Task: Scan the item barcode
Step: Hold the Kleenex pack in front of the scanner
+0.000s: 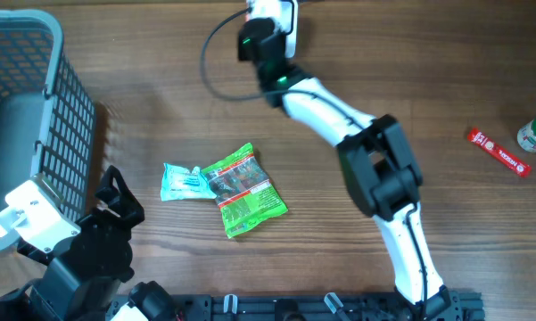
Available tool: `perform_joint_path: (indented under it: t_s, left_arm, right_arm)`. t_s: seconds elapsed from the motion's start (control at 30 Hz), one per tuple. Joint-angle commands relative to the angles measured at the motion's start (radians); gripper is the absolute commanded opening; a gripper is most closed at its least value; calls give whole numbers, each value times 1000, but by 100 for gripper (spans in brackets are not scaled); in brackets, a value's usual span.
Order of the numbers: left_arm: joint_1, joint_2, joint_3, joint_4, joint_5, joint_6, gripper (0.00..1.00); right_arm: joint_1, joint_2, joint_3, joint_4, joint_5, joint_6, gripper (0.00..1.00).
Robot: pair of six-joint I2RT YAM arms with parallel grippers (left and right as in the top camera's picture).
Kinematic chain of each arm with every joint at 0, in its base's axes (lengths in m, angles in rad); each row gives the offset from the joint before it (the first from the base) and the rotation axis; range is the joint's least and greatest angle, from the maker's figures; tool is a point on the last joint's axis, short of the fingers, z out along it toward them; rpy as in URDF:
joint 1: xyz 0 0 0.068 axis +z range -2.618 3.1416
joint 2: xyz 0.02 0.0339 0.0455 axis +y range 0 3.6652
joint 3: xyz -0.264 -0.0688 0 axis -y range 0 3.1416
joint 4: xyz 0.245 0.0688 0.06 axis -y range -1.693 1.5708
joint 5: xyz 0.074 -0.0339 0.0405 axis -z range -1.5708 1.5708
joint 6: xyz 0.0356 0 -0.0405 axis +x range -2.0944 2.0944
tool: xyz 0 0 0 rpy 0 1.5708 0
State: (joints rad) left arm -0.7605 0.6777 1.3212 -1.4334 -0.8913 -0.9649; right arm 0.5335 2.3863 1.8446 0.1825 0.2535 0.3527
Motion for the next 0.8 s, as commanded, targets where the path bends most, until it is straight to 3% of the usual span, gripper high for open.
perform_joint_path:
  t_s: [0.0,0.3,0.77]
  left_arm:
    - [-7,6,-6,0,-6,-12,100]
    - [-7,6,-6,0,-6,-12,100]
    - [-7,6,-6,0,-6,-12,100]
  right_arm:
    - [-84,-6,12,97,-423,232,4]
    - [-196,76,12,216,-820,503,4]
    - [-226,143,12,203,-813,536,4]
